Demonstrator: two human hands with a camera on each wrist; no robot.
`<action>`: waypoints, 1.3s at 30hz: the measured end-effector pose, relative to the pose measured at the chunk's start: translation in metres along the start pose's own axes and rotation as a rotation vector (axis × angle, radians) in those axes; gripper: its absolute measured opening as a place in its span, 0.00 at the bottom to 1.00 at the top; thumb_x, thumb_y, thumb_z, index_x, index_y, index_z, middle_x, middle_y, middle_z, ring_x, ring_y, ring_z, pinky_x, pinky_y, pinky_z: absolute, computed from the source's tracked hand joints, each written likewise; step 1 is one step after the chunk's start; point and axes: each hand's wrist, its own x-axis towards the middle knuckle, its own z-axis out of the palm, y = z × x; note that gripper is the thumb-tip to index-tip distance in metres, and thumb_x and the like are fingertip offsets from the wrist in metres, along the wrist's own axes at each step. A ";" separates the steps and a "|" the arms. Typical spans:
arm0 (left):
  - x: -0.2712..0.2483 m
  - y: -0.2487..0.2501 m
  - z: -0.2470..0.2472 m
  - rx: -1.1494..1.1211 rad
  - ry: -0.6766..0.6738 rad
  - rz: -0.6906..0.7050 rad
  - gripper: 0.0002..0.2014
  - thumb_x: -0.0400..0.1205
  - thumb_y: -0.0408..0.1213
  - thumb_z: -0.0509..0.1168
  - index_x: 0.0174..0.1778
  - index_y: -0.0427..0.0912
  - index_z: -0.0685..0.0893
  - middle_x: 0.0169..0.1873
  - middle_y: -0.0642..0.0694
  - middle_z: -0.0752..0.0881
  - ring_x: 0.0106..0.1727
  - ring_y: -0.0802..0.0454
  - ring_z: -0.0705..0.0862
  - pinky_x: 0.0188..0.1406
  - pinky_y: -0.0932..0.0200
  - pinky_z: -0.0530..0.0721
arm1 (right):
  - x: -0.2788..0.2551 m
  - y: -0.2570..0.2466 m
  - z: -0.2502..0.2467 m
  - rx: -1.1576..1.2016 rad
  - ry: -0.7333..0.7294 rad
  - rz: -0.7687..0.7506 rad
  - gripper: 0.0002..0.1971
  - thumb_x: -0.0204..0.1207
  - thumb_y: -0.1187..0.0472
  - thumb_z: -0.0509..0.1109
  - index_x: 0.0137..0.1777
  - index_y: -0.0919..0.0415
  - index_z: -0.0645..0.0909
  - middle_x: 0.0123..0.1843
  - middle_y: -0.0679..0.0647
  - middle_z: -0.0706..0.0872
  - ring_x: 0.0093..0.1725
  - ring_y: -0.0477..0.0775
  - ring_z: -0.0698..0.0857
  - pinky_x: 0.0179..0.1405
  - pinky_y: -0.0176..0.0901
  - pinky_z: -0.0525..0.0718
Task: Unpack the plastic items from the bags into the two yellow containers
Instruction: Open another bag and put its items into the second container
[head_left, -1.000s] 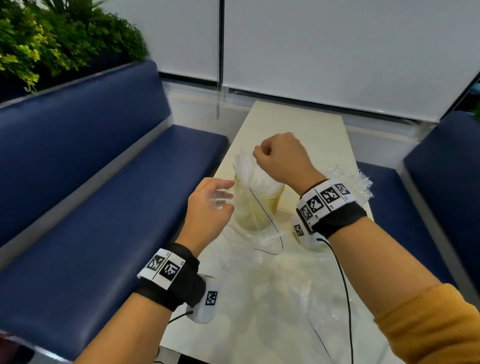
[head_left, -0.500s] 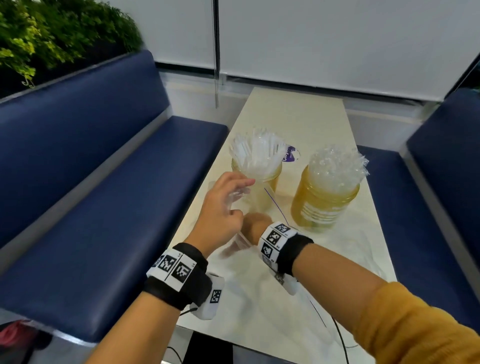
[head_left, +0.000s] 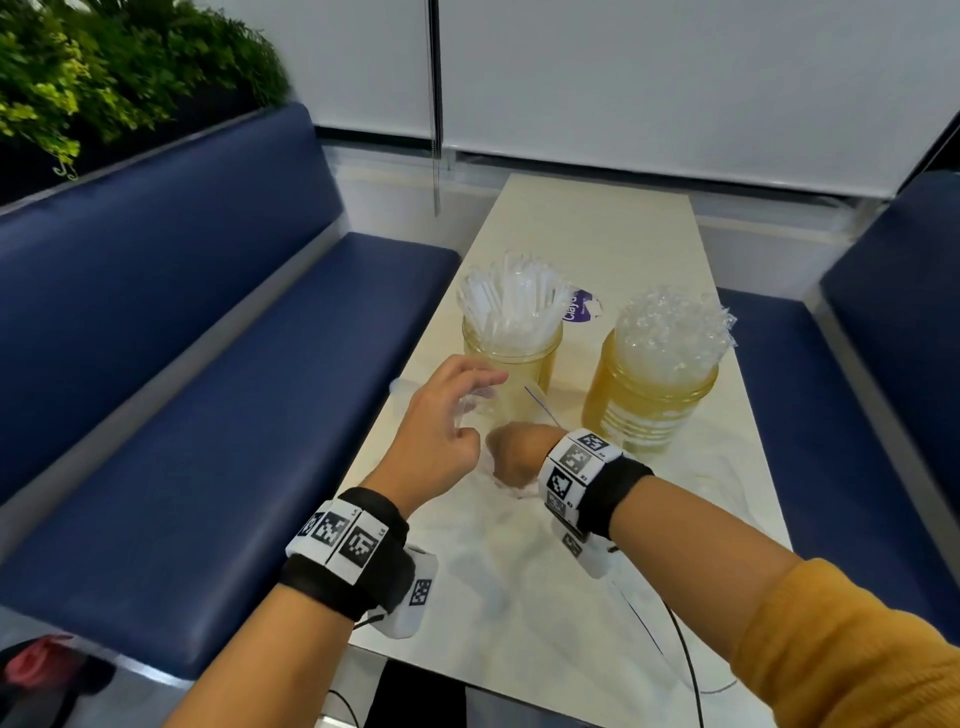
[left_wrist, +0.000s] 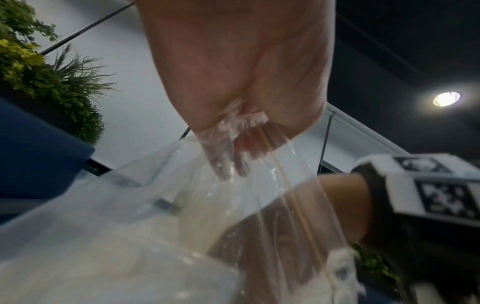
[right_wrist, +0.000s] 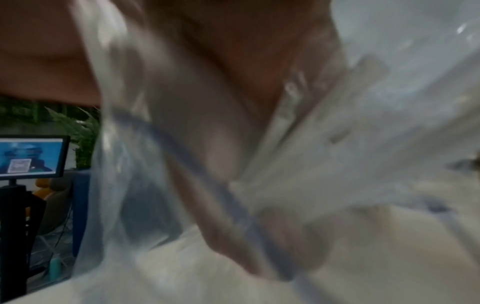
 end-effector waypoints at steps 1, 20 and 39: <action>0.000 -0.002 0.001 0.030 -0.014 -0.005 0.35 0.67 0.16 0.57 0.69 0.43 0.84 0.65 0.55 0.78 0.66 0.58 0.82 0.67 0.70 0.79 | -0.005 0.002 -0.005 -0.022 0.031 -0.013 0.17 0.84 0.62 0.63 0.70 0.66 0.79 0.57 0.59 0.85 0.53 0.61 0.83 0.50 0.49 0.79; 0.016 -0.019 -0.007 0.157 0.319 -0.201 0.30 0.74 0.16 0.63 0.72 0.39 0.82 0.64 0.48 0.77 0.62 0.53 0.82 0.63 0.68 0.78 | -0.122 0.143 -0.073 0.337 0.192 -0.151 0.10 0.84 0.63 0.66 0.62 0.51 0.78 0.50 0.57 0.85 0.43 0.58 0.84 0.43 0.46 0.81; 0.085 0.085 -0.012 -0.307 0.354 -0.035 0.33 0.72 0.62 0.75 0.68 0.50 0.78 0.63 0.54 0.87 0.66 0.59 0.85 0.65 0.60 0.82 | -0.039 0.064 -0.090 1.106 1.048 -0.638 0.14 0.85 0.65 0.64 0.68 0.56 0.74 0.52 0.51 0.84 0.48 0.50 0.84 0.50 0.55 0.85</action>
